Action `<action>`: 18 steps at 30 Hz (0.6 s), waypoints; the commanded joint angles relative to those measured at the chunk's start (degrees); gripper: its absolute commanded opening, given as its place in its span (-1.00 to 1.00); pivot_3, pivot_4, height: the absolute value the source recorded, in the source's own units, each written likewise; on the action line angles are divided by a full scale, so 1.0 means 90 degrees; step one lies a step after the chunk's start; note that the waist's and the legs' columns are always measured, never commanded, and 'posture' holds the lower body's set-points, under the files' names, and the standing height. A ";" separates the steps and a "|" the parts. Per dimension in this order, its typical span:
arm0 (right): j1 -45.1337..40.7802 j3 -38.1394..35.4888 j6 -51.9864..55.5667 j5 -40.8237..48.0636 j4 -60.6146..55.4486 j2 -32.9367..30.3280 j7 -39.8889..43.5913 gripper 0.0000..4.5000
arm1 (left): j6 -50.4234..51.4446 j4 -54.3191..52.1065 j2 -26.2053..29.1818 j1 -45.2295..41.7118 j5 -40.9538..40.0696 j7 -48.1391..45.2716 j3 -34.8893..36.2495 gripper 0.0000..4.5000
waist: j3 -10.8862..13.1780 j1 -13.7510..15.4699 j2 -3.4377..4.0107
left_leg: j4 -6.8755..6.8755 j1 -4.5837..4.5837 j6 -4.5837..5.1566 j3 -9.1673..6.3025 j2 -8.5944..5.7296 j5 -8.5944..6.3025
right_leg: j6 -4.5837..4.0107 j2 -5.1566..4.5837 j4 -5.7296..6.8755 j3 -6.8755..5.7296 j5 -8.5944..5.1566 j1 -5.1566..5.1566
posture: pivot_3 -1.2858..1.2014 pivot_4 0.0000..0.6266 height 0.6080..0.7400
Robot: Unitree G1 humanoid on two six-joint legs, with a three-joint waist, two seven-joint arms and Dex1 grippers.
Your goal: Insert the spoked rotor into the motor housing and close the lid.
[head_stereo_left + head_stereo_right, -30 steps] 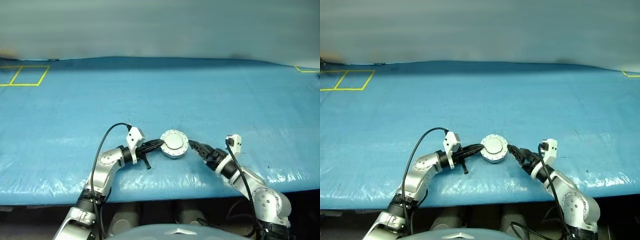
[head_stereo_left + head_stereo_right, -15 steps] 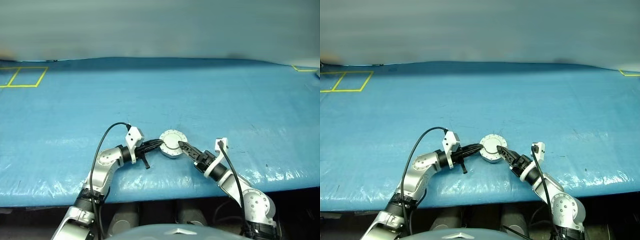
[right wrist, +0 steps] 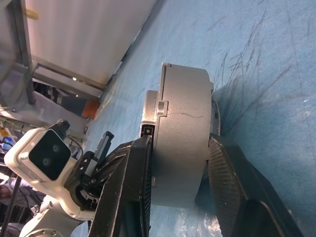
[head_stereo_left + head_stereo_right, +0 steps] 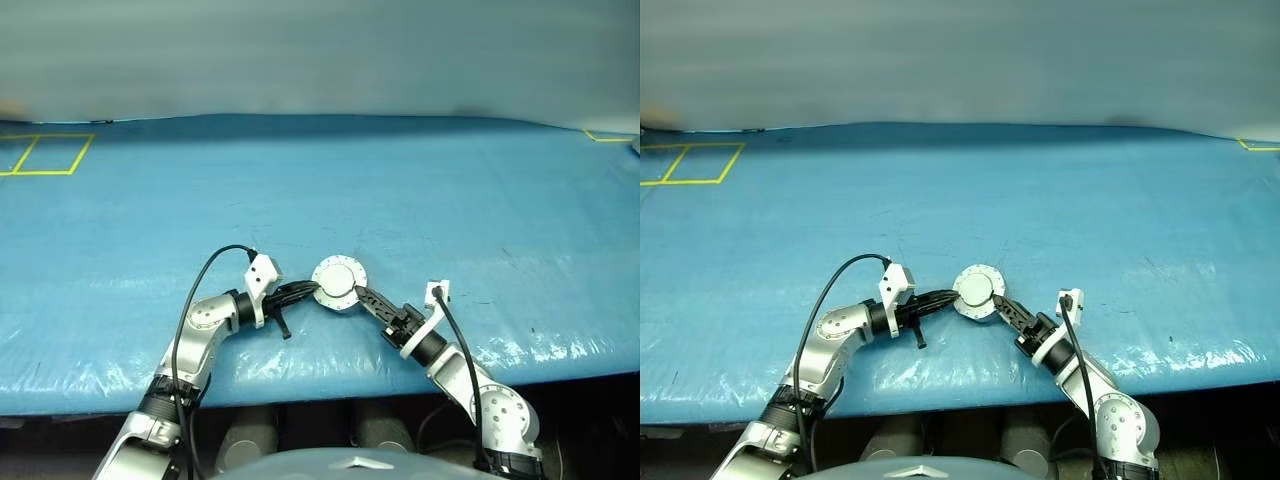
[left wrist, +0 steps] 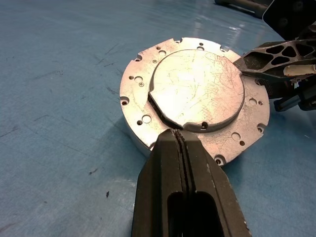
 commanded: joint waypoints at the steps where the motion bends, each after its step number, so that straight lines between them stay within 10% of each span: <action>1: -0.0068 0.0600 0.0068 -0.0133 -0.0157 0.0091 0.0004 -0.44 | 0.0062 -0.0056 -0.0113 -0.0004 0.0059 -0.0050 -0.0241 -1.00 | -0.0001 -0.0002 0.0002 | 0.0000 0.0000 0.0000 0.0000 0.0001 0.0000 | 0.0000 0.0001 0.0000 0.0000 0.0000 -0.0001 | 0.03 -0.52 1.00; 18: -0.0209 0.0291 0.0355 -0.0115 0.0216 0.0254 -0.0955 -0.44 | 0.2592 -0.1814 -0.0151 0.0404 -0.2868 -0.0032 0.1255 -1.00 | -0.0005 -0.0090 0.0007 | -0.0014 -0.0024 -0.0002 0.0004 0.0007 0.0000 | -0.0009 0.0006 0.0008 0.0005 -0.0002 -0.0033 | 0.03 -0.52 1.00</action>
